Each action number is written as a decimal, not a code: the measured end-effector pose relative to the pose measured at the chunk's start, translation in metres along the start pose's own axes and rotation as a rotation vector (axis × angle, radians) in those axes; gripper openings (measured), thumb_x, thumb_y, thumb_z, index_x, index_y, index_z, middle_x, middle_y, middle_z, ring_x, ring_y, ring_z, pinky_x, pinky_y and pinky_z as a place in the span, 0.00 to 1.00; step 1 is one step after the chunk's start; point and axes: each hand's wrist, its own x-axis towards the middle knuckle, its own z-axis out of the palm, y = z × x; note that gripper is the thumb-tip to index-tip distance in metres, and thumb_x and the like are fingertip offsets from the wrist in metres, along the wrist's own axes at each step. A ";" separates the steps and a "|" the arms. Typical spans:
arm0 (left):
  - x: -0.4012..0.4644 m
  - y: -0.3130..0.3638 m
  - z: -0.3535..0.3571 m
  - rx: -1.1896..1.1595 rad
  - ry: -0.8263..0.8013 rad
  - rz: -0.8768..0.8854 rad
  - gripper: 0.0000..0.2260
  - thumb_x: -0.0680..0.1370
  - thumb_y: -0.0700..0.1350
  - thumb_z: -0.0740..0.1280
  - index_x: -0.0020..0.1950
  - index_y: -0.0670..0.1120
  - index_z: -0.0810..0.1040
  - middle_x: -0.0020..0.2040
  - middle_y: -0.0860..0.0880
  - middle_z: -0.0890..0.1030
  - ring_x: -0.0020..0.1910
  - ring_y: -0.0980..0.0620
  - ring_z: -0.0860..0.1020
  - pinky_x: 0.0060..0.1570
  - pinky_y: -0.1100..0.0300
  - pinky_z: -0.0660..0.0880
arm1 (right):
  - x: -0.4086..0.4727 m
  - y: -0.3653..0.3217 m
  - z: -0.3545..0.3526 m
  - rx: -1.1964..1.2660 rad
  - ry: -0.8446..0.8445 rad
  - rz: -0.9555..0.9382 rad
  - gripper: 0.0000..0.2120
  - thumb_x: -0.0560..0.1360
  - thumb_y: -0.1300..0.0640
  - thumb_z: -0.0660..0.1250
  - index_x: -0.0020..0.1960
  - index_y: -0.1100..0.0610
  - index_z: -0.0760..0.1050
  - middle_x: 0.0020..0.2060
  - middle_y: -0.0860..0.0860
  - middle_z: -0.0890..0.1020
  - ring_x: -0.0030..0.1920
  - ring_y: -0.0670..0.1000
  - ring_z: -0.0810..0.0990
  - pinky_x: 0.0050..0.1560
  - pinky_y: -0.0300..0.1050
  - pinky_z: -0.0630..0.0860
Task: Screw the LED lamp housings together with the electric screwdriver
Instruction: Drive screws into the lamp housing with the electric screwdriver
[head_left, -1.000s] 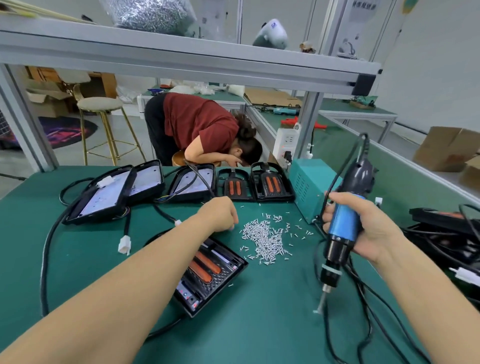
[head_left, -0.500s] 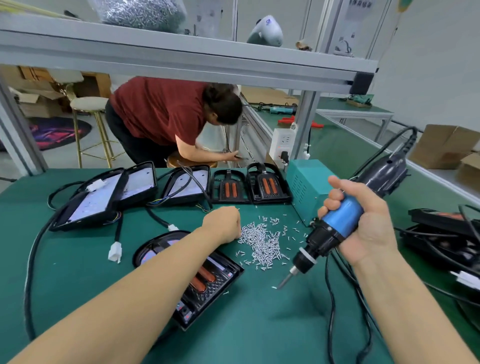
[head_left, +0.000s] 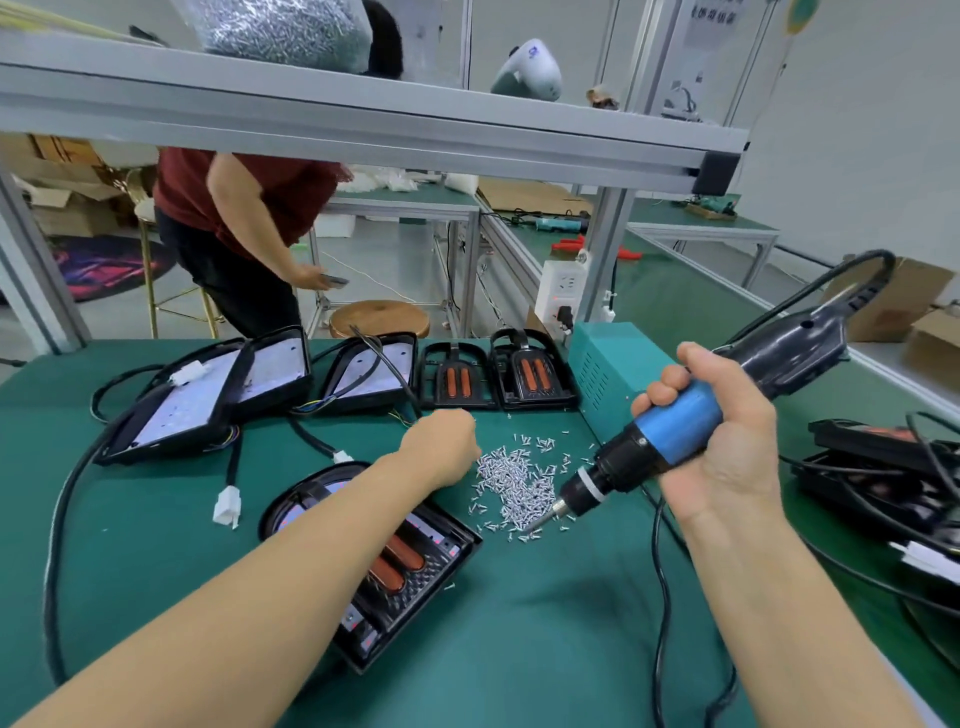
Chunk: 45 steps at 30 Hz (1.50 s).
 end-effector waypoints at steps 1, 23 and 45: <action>-0.003 -0.002 -0.005 -0.169 0.013 -0.014 0.09 0.79 0.40 0.63 0.40 0.40 0.76 0.42 0.41 0.83 0.39 0.45 0.81 0.41 0.56 0.79 | 0.000 0.000 0.000 0.025 0.009 -0.008 0.05 0.76 0.62 0.63 0.42 0.56 0.72 0.27 0.48 0.73 0.26 0.45 0.71 0.32 0.36 0.73; -0.098 -0.031 -0.036 -0.702 0.217 0.026 0.08 0.71 0.36 0.72 0.36 0.49 0.83 0.30 0.55 0.80 0.29 0.61 0.75 0.34 0.69 0.71 | -0.008 0.026 0.041 0.220 0.029 -0.052 0.08 0.77 0.60 0.63 0.39 0.55 0.69 0.27 0.46 0.73 0.25 0.44 0.71 0.32 0.35 0.72; -0.108 -0.021 -0.031 -0.926 0.173 0.202 0.08 0.69 0.41 0.75 0.40 0.55 0.86 0.38 0.47 0.83 0.35 0.54 0.74 0.42 0.59 0.71 | -0.001 0.016 0.033 0.251 0.083 -0.050 0.09 0.75 0.61 0.64 0.37 0.55 0.69 0.27 0.47 0.73 0.26 0.45 0.71 0.32 0.37 0.72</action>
